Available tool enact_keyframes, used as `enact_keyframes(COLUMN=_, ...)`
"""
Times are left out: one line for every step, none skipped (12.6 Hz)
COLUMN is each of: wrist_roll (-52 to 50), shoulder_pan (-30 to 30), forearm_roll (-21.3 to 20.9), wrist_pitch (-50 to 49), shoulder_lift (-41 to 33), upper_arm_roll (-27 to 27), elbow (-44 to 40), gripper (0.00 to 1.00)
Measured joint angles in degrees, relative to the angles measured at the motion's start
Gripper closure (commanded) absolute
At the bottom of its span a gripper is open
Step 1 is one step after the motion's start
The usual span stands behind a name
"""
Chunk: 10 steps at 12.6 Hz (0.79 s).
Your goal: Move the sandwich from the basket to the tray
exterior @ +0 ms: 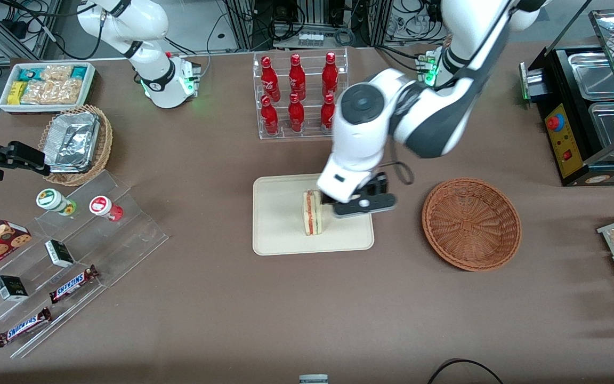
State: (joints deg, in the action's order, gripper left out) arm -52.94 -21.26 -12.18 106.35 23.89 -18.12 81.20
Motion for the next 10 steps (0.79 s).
enact_keyframes(wrist_roll=0.06, shoulder_pan=1.8, forearm_roll=0.83, wrist_pitch=-1.58, shoulder_lift=-1.43, upper_arm_roll=0.07, elbow=0.01, gripper=0.01)
enact_keyframes(wrist_roll=1.01, shoulder_pan=3.84, forearm_roll=1.67, wrist_pitch=-2.9, shoulder_lift=-2.65, upper_arm_roll=0.07, elbow=0.04, gripper=0.01)
enact_keyframes(wrist_roll=3.13, shoulder_pan=5.79, forearm_roll=2.62, wrist_pitch=-4.18, shoulder_lift=-3.71, upper_arm_roll=0.1, elbow=0.07, gripper=0.01)
enact_keyframes(wrist_roll=5.01, shoulder_pan=7.55, forearm_roll=3.49, wrist_pitch=-5.63, shoulder_lift=-4.66, upper_arm_roll=0.15, elbow=0.09, gripper=0.01)
enact_keyframes(wrist_roll=6.72, shoulder_pan=9.52, forearm_roll=4.36, wrist_pitch=-6.71, shoulder_lift=-5.65, upper_arm_roll=0.2, elbow=0.11, gripper=0.01)
enact_keyframes(wrist_roll=9.36, shoulder_pan=11.85, forearm_roll=5.55, wrist_pitch=-7.4, shoulder_lift=-6.71, upper_arm_roll=0.21, elbow=0.12, gripper=0.01)
enact_keyframes(wrist_roll=12.68, shoulder_pan=14.35, forearm_roll=6.78, wrist_pitch=-8.59, shoulder_lift=-7.82, upper_arm_roll=0.25, elbow=0.12, gripper=0.01)
enact_keyframes(wrist_roll=15.81, shoulder_pan=16.71, forearm_roll=7.57, wrist_pitch=-10.66, shoulder_lift=-8.89, upper_arm_roll=0.28, elbow=0.13, gripper=0.01)
enact_keyframes(wrist_roll=18.58, shoulder_pan=18.76, forearm_roll=7.9, wrist_pitch=-12.38, shoulder_lift=-9.83, upper_arm_roll=0.29, elbow=0.18, gripper=0.01)
enact_keyframes(wrist_roll=20.69, shoulder_pan=20.27, forearm_roll=8.0, wrist_pitch=-13.29, shoulder_lift=-10.48, upper_arm_roll=0.3, elbow=0.32, gripper=0.01)
